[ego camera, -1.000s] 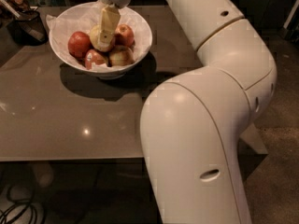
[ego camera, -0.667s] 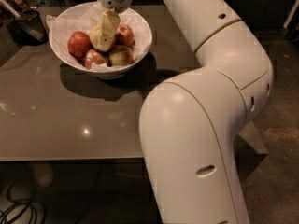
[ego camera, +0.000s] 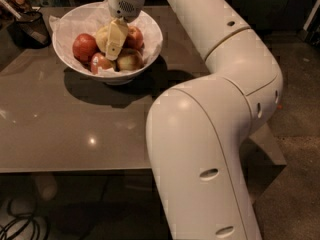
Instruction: Pick apple from white bowl
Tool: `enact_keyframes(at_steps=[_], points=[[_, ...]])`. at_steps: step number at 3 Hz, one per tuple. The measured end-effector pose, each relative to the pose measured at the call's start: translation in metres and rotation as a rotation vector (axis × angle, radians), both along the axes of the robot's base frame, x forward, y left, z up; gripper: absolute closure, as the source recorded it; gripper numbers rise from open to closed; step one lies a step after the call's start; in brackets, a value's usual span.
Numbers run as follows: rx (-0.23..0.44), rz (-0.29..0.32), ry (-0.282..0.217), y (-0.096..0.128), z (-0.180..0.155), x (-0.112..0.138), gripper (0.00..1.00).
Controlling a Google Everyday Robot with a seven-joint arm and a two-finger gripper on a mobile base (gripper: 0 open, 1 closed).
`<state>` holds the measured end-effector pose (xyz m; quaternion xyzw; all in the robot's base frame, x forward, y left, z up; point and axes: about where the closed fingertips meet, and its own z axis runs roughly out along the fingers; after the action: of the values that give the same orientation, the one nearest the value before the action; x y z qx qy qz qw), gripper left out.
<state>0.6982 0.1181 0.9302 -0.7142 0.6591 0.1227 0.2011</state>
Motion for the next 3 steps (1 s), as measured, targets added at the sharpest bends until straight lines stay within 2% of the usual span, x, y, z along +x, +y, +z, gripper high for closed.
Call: enact_keyframes(at_steps=[1,2,3], points=[[0.000,0.009,0.004,0.005,-0.004,0.005,0.22],[-0.005,0.008,-0.004,0.008,-0.007,0.010,0.40],[-0.021,0.016,-0.052,0.009,0.000,0.016,0.64]])
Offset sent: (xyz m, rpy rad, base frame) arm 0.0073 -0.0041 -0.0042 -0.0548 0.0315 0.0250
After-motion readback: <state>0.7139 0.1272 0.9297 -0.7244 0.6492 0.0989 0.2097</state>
